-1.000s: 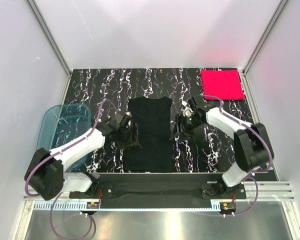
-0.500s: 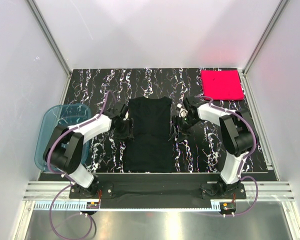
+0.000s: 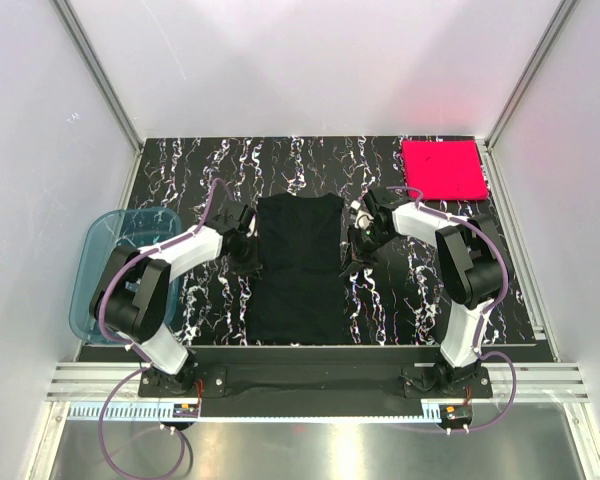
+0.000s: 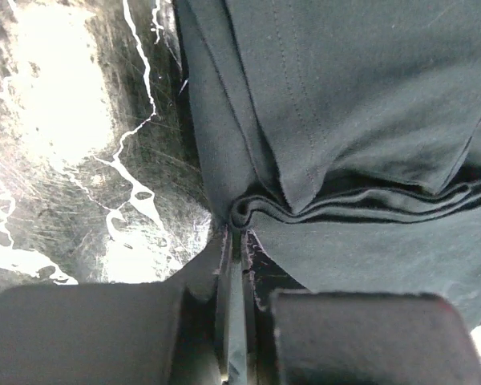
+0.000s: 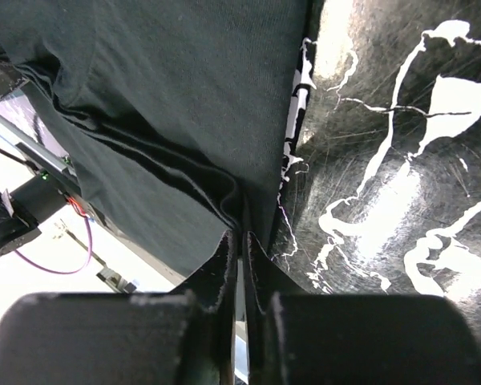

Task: Fold and stack the t-shirts
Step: Fold the tshirt

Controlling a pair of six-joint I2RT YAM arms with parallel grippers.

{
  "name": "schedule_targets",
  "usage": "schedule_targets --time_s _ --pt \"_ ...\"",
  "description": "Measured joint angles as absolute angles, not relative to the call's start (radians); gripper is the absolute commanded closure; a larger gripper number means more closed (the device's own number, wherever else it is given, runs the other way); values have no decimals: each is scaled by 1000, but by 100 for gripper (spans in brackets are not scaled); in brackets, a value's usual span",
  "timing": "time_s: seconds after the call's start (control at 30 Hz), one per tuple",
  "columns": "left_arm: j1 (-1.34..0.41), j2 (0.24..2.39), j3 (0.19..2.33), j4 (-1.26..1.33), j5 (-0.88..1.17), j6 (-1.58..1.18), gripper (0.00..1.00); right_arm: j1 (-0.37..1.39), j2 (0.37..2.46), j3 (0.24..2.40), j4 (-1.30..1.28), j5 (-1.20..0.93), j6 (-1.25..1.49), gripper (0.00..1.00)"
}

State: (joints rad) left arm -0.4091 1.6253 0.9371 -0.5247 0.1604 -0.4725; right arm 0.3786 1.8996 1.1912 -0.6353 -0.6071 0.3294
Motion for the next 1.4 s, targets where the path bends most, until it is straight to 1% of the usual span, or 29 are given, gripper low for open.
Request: schedule_targets --time_s 0.07,0.3,0.33,0.37,0.4,0.43,0.47,0.5,0.53,0.6,0.63,0.67,0.73,0.8,0.83,0.9,0.93,0.97,1.0,1.03,1.1,1.2,1.33,1.4 --pt "-408 1625 941 -530 154 -475 96 379 1900 1192 -631 -607 334 99" --pt "-402 1658 957 -540 99 -497 95 379 1969 1240 -605 -572 361 100" --pt "-401 1668 961 -541 98 -503 93 379 1988 1245 -598 -562 364 100" --pt "-400 1671 966 -543 96 -506 82 379 2010 1251 -599 -556 369 99" --pt "-400 1674 970 -544 93 -508 77 378 2019 1257 -603 -562 373 96" --pt "-400 1677 974 -548 88 -513 71 378 2026 1269 -615 -562 373 85" --pt "-400 1678 976 -552 82 -516 57 378 2029 1278 -624 -557 373 80" --pt "-400 1676 977 -554 76 -516 52 378 2032 1291 -635 -544 368 76" --pt "-400 1672 977 -561 59 -521 47 379 2032 1302 -646 -529 363 63" --pt "-400 1649 976 -583 30 -530 38 379 2026 1327 -669 -493 355 54" --pt "-400 1626 972 -598 19 -533 37 380 2017 1337 -683 -460 346 51" --pt "-400 1599 971 -615 8 -537 38 380 2006 1345 -699 -421 339 51" --pt "-400 1507 964 -644 -8 -548 46 381 1980 1357 -740 -373 327 51" --pt "-402 1409 943 -648 -1 -563 55 386 1942 1365 -777 -335 320 53" --pt "-405 1356 922 -643 9 -577 64 393 1919 1365 -790 -331 319 54" --pt "-414 1267 866 -614 60 -611 72 419 1874 1355 -796 -349 323 64" --pt "-422 1235 825 -580 90 -632 78 434 1856 1341 -787 -372 329 68" --pt "-433 1215 783 -553 118 -654 81 456 1831 1311 -763 -411 341 72" --pt "-444 1205 739 -526 148 -678 84 479 1812 1276 -742 -447 354 80" --pt "-455 1205 676 -485 179 -709 87 501 1799 1238 -719 -488 366 82" --pt "-478 1216 602 -445 214 -746 90 538 1792 1152 -661 -577 393 85" --pt "-491 1233 500 -400 256 -803 94 554 1806 1020 -608 -672 415 88" --pt "-489 1221 461 -347 293 -846 94 547 1833 903 -583 -711 428 91" --pt "-489 1198 446 -346 287 -855 94 543 1824 880 -564 -725 427 91"
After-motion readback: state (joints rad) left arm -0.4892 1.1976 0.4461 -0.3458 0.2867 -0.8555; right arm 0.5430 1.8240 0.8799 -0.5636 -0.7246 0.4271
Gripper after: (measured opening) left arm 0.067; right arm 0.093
